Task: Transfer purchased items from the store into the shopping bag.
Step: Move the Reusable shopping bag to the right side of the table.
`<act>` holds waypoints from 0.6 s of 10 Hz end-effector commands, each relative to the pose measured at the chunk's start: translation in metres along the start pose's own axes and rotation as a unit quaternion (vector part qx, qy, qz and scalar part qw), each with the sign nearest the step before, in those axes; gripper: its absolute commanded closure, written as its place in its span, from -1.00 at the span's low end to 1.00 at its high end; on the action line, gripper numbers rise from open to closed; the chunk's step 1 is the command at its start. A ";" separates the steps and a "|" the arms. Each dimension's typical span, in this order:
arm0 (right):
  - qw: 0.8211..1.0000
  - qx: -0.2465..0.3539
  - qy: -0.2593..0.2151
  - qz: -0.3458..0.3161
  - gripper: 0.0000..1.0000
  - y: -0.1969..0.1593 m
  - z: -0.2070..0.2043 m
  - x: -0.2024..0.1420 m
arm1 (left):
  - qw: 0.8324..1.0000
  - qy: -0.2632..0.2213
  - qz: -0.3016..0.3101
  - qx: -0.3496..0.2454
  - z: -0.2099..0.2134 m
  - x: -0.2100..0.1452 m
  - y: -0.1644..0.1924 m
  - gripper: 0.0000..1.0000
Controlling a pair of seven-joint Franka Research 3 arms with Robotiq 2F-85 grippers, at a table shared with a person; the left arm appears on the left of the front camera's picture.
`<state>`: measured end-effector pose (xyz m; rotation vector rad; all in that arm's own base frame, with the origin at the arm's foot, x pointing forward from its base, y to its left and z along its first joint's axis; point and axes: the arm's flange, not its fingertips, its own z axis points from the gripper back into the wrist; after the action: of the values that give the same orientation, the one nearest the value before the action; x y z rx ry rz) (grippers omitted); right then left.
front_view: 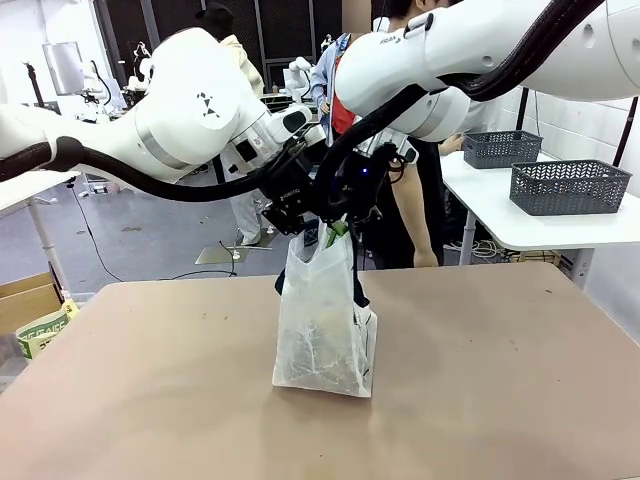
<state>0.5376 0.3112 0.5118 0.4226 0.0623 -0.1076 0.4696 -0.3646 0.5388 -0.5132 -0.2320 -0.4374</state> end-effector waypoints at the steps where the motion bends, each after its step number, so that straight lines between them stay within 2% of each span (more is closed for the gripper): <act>1: 1.000 -0.007 -0.003 -0.010 1.00 0.008 -0.002 0.006 | 0.999 0.007 -0.007 -0.036 0.007 -0.004 0.007 -1.00; 6: 1.000 -0.014 0.002 -0.009 1.00 0.011 -0.007 0.007 | 0.998 -0.009 -0.004 -0.055 0.010 -0.004 0.009 -1.00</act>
<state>0.5399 0.3158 0.5082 0.4218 0.0690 -0.1052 0.4715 -0.3592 0.5428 -0.5883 -0.2196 -0.4352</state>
